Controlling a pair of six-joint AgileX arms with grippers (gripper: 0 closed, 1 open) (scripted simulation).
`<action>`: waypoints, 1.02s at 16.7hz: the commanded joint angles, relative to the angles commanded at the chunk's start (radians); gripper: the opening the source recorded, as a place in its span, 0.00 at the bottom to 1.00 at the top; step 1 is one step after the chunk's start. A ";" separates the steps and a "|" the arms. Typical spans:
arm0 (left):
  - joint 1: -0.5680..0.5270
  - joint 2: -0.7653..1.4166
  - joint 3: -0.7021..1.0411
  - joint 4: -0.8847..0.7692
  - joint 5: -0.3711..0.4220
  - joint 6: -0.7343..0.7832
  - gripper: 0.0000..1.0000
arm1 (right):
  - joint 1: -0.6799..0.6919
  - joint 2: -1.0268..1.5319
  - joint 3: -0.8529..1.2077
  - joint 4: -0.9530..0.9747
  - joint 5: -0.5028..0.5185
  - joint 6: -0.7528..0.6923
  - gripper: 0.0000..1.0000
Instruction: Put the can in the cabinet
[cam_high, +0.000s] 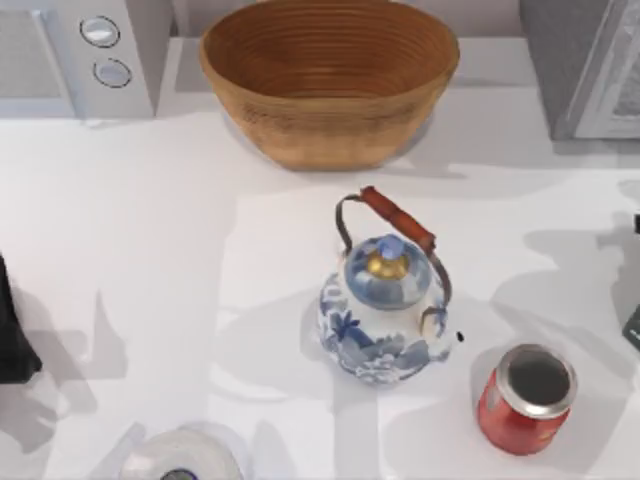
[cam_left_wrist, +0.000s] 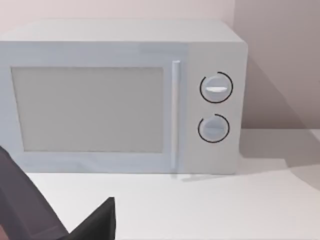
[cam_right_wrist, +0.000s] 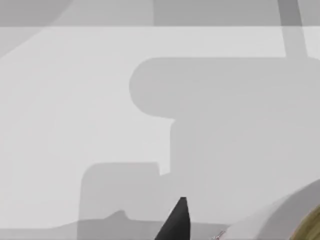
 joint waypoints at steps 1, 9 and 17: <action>0.000 0.000 0.000 0.000 0.000 0.000 1.00 | 0.000 0.000 0.000 0.000 0.000 0.000 0.02; 0.000 0.000 0.000 0.000 0.000 0.000 1.00 | 0.000 0.000 0.000 0.000 0.000 0.000 0.00; 0.000 0.000 0.000 0.000 0.000 0.000 1.00 | -0.005 -0.094 0.134 -0.221 -0.002 -0.002 0.00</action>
